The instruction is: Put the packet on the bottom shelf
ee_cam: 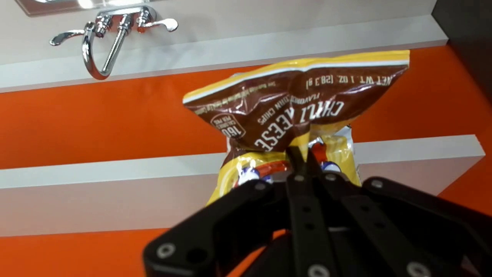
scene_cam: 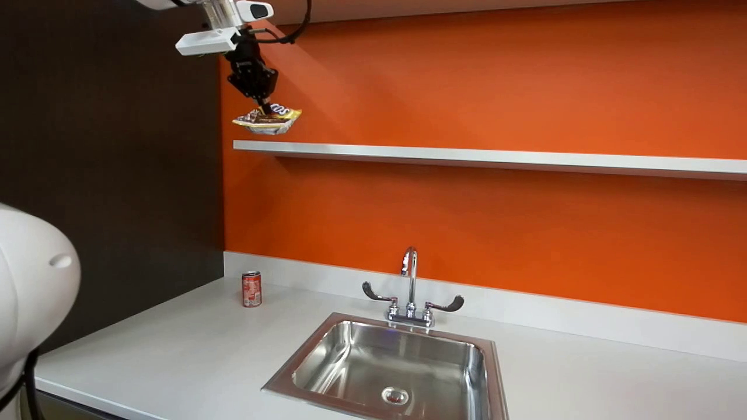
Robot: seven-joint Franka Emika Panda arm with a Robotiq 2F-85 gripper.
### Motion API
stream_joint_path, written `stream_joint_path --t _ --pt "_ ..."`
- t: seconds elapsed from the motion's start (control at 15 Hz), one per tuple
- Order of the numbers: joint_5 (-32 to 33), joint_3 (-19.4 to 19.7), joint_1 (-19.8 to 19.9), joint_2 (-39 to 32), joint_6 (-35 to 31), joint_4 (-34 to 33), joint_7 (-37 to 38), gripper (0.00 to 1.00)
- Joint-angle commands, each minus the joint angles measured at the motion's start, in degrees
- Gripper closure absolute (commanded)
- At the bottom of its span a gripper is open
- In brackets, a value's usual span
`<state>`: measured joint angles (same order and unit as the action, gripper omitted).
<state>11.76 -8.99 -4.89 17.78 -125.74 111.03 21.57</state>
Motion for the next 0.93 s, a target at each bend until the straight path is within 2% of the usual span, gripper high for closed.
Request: stream_joint_path --t 0.0,0.4,0.87 --pt "2.7 -1.2 2.1 -8.2 1.8 -9.5 0.1 1.0" --pt "4.3 -0.1 0.7 -16.6 1.8 -18.8 0.4 1.0" --pt "5.3 0.9 -1.0 -22.9 0.8 -26.6 0.5 1.0"
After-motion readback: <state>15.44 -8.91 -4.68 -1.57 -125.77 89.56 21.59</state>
